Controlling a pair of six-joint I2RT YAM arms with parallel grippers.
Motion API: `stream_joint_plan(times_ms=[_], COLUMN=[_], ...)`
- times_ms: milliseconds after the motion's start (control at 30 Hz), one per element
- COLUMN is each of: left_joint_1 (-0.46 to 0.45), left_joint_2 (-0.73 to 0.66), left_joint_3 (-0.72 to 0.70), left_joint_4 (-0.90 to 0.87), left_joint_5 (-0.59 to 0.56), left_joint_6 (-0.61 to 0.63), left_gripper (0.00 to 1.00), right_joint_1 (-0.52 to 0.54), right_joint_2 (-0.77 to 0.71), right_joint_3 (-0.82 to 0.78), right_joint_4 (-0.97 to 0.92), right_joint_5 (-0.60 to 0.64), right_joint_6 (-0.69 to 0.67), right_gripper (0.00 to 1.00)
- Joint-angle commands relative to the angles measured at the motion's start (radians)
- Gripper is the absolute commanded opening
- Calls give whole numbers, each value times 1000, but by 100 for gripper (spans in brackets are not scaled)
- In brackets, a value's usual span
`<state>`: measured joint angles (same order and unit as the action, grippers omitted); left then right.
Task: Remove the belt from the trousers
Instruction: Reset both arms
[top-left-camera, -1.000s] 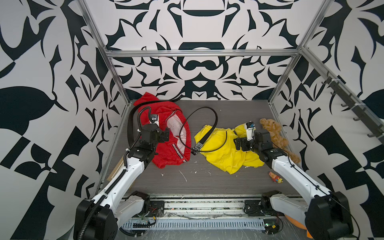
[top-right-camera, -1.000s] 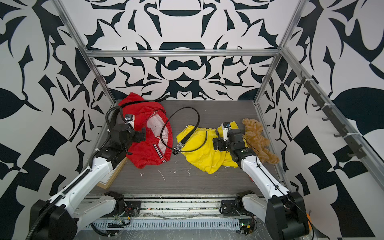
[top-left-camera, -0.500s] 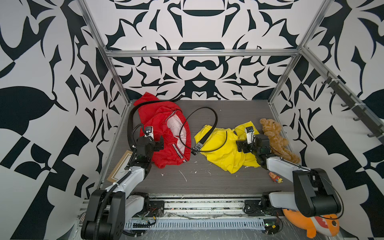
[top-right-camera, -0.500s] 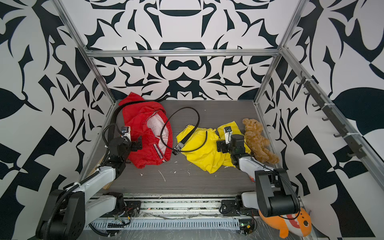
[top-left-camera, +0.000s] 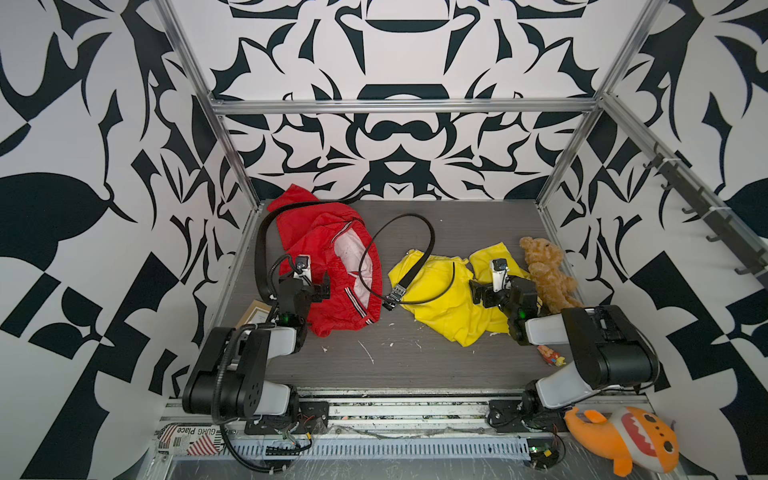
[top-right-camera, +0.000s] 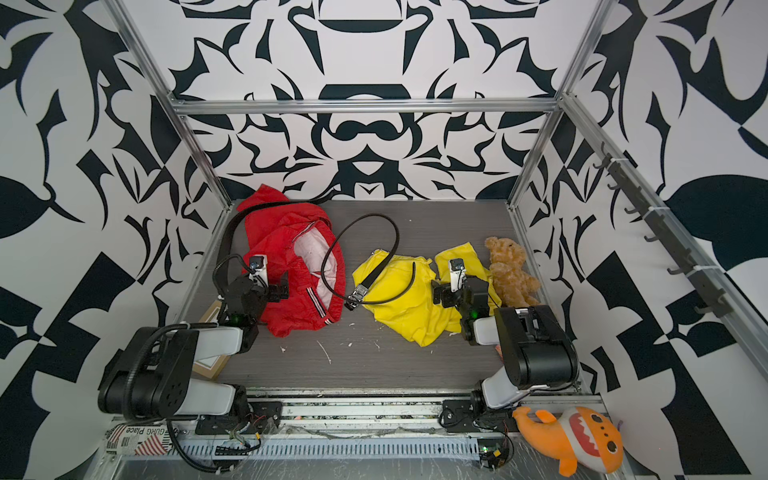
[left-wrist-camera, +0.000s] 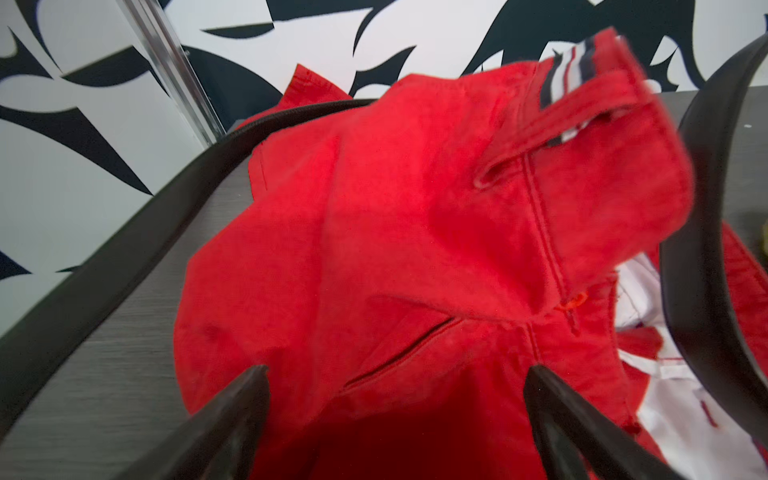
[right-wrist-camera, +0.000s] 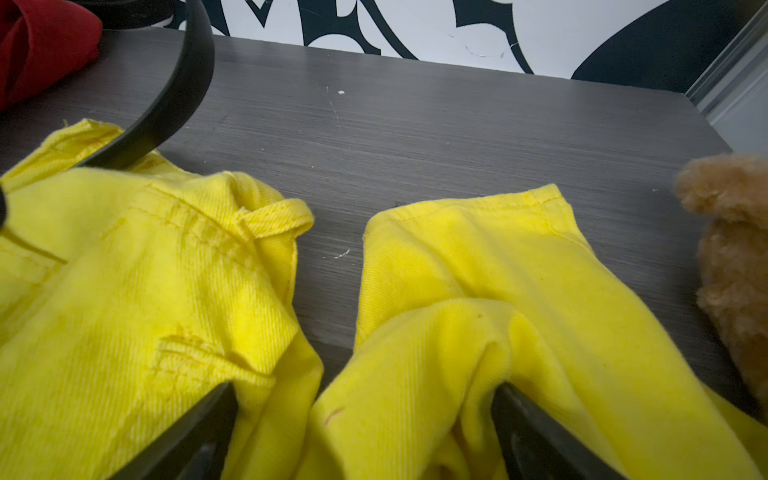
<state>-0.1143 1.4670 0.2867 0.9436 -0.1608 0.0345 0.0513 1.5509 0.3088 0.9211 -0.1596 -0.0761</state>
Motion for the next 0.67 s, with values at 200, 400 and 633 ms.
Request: stream_joint_plan(times_ms=[200, 400, 633], left_joint_1=[9, 10, 11], left_joint_2=[94, 105, 104], left_joint_3=[-4, 8, 19], left_joint_4=[143, 143, 121], left_joint_5=[-30, -32, -32], left_joint_6=[-16, -15, -15], left_gripper=[99, 99, 100], right_joint_1=[-3, -1, 1], right_joint_2=[-5, -1, 2], right_joint_3=[7, 16, 18], right_joint_4=[53, 39, 37], right_joint_5=[112, 125, 120], right_joint_6=[52, 53, 41], right_gripper=[99, 99, 99])
